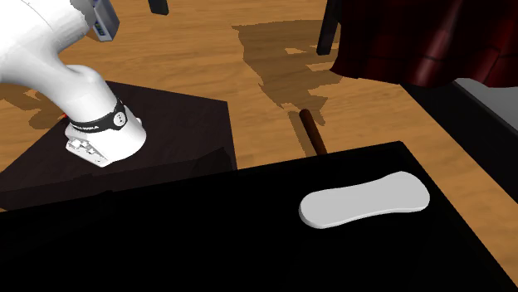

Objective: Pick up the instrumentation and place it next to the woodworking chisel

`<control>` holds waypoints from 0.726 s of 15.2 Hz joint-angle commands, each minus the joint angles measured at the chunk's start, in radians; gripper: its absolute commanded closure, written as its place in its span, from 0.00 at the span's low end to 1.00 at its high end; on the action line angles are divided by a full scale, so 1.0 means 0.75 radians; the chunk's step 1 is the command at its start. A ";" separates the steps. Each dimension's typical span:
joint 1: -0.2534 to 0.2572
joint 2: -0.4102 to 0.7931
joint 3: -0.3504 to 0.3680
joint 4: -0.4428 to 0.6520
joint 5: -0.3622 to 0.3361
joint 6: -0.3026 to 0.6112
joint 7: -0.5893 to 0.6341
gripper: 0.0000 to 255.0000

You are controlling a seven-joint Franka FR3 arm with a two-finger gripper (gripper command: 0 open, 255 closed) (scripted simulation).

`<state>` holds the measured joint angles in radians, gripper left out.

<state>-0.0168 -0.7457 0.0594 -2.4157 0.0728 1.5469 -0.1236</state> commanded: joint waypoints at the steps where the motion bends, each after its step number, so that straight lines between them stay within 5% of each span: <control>1: 0.000 0.000 0.000 0.000 0.000 0.000 0.000 0.00; 11: -0.032 0.412 -0.116 0.081 -0.088 0.380 -0.235 0.00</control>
<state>-0.0395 -0.4664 -0.0204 -2.3599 0.0106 1.8026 -0.2833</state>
